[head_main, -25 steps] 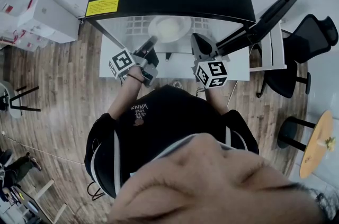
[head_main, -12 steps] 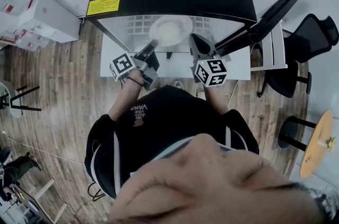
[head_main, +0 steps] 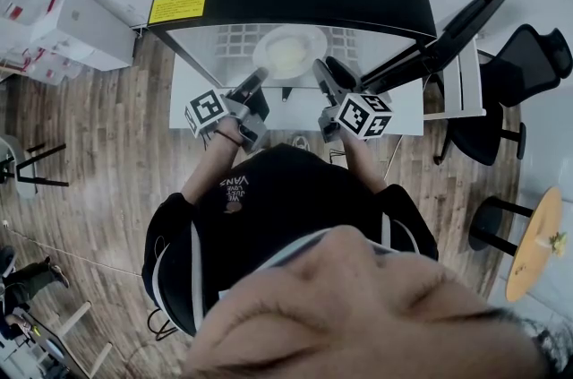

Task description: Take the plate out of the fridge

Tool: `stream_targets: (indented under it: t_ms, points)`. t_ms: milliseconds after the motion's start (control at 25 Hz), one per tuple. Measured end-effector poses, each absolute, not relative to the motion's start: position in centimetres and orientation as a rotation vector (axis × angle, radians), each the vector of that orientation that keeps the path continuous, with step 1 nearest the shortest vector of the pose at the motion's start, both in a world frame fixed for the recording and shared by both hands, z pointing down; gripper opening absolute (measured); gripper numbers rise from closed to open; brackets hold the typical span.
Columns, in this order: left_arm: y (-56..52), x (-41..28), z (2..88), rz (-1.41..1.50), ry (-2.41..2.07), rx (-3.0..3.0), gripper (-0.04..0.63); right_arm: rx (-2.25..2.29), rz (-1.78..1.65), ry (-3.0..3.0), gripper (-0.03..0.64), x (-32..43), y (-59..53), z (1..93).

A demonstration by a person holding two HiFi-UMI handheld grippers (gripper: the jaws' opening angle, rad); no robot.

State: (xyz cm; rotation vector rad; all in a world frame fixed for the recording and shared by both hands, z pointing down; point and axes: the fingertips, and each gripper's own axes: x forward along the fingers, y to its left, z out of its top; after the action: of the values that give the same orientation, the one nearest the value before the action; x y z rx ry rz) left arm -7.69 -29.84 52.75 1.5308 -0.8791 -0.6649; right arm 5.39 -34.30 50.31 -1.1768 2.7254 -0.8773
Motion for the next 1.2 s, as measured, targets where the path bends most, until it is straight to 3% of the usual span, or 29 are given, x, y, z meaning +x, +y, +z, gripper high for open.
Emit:
stream_targets:
  t_ms: [1200]
  points:
    - [-29.5, -8.0, 52.9, -0.654, -0.872, 1.531, 0.034, -1.096, -1.099, 2.639, 0.149, 4.2, -34.2, 51.7]
